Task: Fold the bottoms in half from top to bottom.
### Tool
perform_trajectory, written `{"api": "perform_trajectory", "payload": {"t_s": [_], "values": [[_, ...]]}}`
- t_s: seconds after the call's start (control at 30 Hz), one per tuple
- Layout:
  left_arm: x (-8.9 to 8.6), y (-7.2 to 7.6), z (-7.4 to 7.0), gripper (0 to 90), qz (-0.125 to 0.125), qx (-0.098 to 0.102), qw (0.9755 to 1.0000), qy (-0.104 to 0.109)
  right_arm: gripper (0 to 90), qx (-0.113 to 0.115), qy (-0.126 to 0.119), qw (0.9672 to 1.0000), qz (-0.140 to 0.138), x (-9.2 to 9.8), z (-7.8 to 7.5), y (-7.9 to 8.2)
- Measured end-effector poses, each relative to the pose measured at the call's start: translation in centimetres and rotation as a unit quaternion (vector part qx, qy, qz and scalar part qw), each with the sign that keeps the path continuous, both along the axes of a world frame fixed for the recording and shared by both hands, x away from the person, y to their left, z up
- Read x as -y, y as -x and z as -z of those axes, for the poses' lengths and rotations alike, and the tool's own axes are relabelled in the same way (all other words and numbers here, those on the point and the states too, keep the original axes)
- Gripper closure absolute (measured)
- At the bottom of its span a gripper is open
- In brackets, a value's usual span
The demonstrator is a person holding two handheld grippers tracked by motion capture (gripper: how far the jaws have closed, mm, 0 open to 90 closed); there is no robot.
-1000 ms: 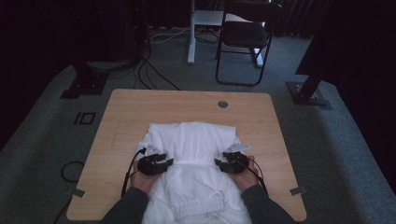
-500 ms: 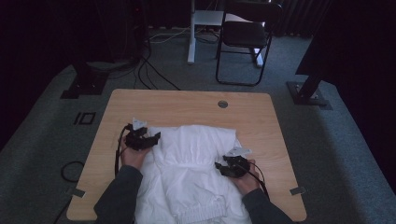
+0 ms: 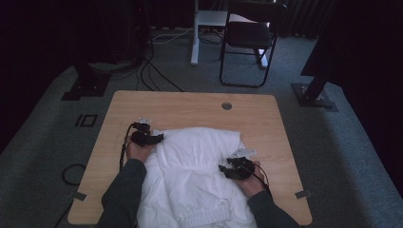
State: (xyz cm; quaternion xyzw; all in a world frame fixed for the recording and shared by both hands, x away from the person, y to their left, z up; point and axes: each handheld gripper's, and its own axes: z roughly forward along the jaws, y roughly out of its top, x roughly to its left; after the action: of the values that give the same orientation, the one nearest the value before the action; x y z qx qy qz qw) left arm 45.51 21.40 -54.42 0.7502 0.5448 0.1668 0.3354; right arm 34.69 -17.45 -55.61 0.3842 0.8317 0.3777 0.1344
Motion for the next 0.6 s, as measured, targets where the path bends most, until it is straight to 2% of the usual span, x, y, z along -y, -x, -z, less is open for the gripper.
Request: {"api": "perform_trajectory", "payload": {"t_s": [0.07, 0.13, 0.2, 0.27, 0.37, 0.47, 0.53, 0.6], "values": [[0.0, 0.0, 0.0, 41.9, 0.005, -0.001, 1.0000, 0.004, 54.8, 0.001, -0.012, 0.9999, 0.004, 0.7, -0.8, -0.4], [0.0, 0.0, 0.0, 46.1, 0.009, -0.001, 0.9999, 0.009, 57.0, 0.022, -0.018, 0.9989, 0.038, 1.7, -2.1, -1.3], [0.1, -0.1, 0.0, 47.1, 0.009, -0.001, 0.9999, 0.009, 54.6, 0.026, -0.035, 0.9971, 0.063, 2.8, -3.3, -2.8], [0.1, -0.1, 0.0, 47.1, 0.009, 0.000, 0.9999, 0.009, 50.7, 0.017, -0.036, 0.9957, 0.083, 3.7, -3.9, -4.9], [0.1, -0.1, 0.0, 47.1, 0.011, -0.001, 0.9999, 0.009, 44.7, -0.001, -0.038, 0.9933, 0.109, 4.4, -3.9, -8.1], [0.0, -0.2, 0.0, 47.1, 0.015, -0.003, 0.9998, 0.010, 37.2, -0.020, -0.041, 0.9899, 0.134, 4.8, -3.0, -10.7], [0.0, -0.2, 0.0, 47.1, 0.014, -0.003, 0.9998, 0.012, 35.6, -0.040, -0.049, 0.9873, 0.146, 5.0, -2.2, -12.1], [0.1, -0.2, 0.0, 47.2, 0.014, -0.003, 0.9998, 0.012, 36.0, -0.050, -0.051, 0.9871, 0.143, 4.8, -1.6, -12.7]]}}
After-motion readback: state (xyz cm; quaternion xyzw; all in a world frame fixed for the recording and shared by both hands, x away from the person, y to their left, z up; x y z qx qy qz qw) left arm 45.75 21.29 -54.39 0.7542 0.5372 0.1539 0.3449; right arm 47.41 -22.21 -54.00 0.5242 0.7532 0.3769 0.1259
